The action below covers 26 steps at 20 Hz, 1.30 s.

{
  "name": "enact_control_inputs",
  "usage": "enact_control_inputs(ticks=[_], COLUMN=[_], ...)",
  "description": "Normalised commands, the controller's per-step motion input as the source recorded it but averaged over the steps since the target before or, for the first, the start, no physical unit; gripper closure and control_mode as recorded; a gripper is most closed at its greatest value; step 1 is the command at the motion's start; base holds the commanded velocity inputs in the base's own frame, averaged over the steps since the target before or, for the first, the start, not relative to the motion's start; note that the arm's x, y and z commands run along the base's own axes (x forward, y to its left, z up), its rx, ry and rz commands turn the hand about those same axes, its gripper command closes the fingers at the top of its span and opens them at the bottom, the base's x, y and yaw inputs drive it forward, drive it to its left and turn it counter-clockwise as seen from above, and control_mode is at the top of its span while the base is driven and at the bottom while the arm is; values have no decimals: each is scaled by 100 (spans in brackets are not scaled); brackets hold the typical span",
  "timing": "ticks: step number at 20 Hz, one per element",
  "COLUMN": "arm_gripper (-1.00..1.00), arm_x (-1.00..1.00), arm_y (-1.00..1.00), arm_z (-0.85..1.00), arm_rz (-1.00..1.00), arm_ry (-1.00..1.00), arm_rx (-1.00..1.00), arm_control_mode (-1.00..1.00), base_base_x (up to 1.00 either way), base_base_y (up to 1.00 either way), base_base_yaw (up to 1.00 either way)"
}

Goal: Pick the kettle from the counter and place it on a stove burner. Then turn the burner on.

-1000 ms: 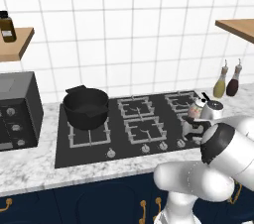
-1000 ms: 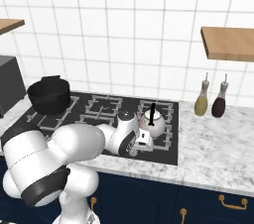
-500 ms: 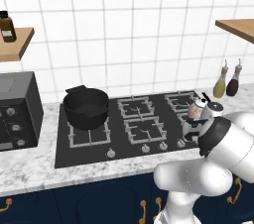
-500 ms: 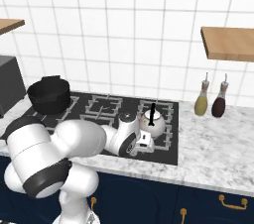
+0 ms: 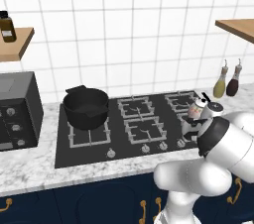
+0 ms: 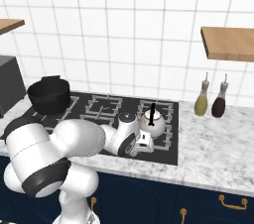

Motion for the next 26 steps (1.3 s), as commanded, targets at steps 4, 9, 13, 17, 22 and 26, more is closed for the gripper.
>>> enact_control_inputs(ticks=[4,9,13,17,22,26], arm_gripper=[100,100,100,100,-100,-100], arm_x=[-2,0,0,0,0,0], arm_y=[0,0,0,0,0,0], arm_z=[3,3,3,3,0,0], arm_rz=[32,31,29,29,12,0], arm_ry=[0,0,2,5,4,0], arm_rx=[-1,-5,-7,-8,-6,0], arm_control_mode=[-100,-100,-100,-100,-100,-100], base_base_x=[0,0,0,0,0,0], base_base_y=[0,0,0,0,0,0], base_base_yaw=[0,0,0,0,0,0])
